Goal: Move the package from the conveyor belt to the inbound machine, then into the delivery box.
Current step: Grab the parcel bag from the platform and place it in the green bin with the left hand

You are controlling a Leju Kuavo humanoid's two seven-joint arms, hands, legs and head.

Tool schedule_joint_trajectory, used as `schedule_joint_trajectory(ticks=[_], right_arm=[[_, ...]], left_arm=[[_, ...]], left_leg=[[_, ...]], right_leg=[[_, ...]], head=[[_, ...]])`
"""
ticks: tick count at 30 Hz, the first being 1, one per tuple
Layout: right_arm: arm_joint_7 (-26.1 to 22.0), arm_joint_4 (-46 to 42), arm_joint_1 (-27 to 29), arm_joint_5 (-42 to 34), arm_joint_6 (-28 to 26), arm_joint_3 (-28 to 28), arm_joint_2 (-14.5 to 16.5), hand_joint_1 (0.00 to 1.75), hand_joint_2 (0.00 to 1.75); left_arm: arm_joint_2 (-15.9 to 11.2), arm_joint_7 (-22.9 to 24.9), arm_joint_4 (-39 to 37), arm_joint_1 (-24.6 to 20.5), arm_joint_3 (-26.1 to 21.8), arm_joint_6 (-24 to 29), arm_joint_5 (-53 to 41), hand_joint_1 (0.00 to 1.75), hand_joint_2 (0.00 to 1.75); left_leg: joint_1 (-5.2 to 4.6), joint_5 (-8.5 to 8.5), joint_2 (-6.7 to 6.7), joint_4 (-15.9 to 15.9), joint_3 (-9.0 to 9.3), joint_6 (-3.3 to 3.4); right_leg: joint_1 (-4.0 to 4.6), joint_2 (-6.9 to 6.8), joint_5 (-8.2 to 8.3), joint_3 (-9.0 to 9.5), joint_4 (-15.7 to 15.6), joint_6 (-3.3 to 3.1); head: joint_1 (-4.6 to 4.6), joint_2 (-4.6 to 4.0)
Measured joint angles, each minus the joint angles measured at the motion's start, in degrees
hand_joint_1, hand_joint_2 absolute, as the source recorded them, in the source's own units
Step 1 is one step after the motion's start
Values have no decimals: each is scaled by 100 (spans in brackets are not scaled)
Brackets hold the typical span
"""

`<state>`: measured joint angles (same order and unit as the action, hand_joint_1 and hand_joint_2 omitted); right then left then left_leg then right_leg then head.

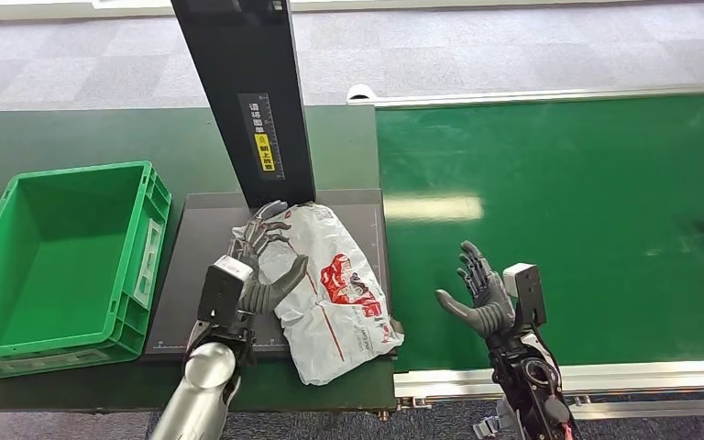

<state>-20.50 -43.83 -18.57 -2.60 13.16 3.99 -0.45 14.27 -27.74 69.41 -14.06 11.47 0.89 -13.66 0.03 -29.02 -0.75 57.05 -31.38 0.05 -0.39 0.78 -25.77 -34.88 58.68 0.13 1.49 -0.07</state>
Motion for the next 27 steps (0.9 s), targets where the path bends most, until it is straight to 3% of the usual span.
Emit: schedule_joint_trajectory(ticks=[3, 19, 23, 25, 27], right_arm=[[-30, 11, -34, 34, 0, 8, -7, 0, 175], [-42, 40, -82, 52, 0, 60, -22, 0, 175], [-61, 54, -88, 56, 0, 93, -29, 0, 175], [-90, 73, -102, 59, 0, 102, -33, 0, 175], [-110, 95, -117, 61, -2, 104, -36, 0, 175]], left_arm=[[0, -95, 187, 57, 19, -337, 386, 0, 175], [0, -115, 426, 129, 22, -402, 471, 0, 175], [0, -126, 440, 137, 25, -756, 838, 0, 175], [-7, -87, 460, 147, 58, -1052, 1025, 0, 175], [-40, 154, 456, 143, 171, -954, 594, 0, 175]], left_leg=[[0, 0, 0, 0, 1, 0], [0, 0, 0, 0, 1, 0], [0, 0, 0, 0, 1, 0], [0, 0, -1, 0, 1, 0], [0, 0, -1, 0, 1, 0]], right_leg=[[0, 0, 0, 0, 0, 0], [0, 0, 0, 0, 0, 0], [0, 0, 0, 0, 0, 0], [0, 0, 0, 0, 0, 0], [0, 0, 0, 0, -1, 0]], head=[[1, 0], [-1, 0], [0, -1], [0, 0], [0, 0]])
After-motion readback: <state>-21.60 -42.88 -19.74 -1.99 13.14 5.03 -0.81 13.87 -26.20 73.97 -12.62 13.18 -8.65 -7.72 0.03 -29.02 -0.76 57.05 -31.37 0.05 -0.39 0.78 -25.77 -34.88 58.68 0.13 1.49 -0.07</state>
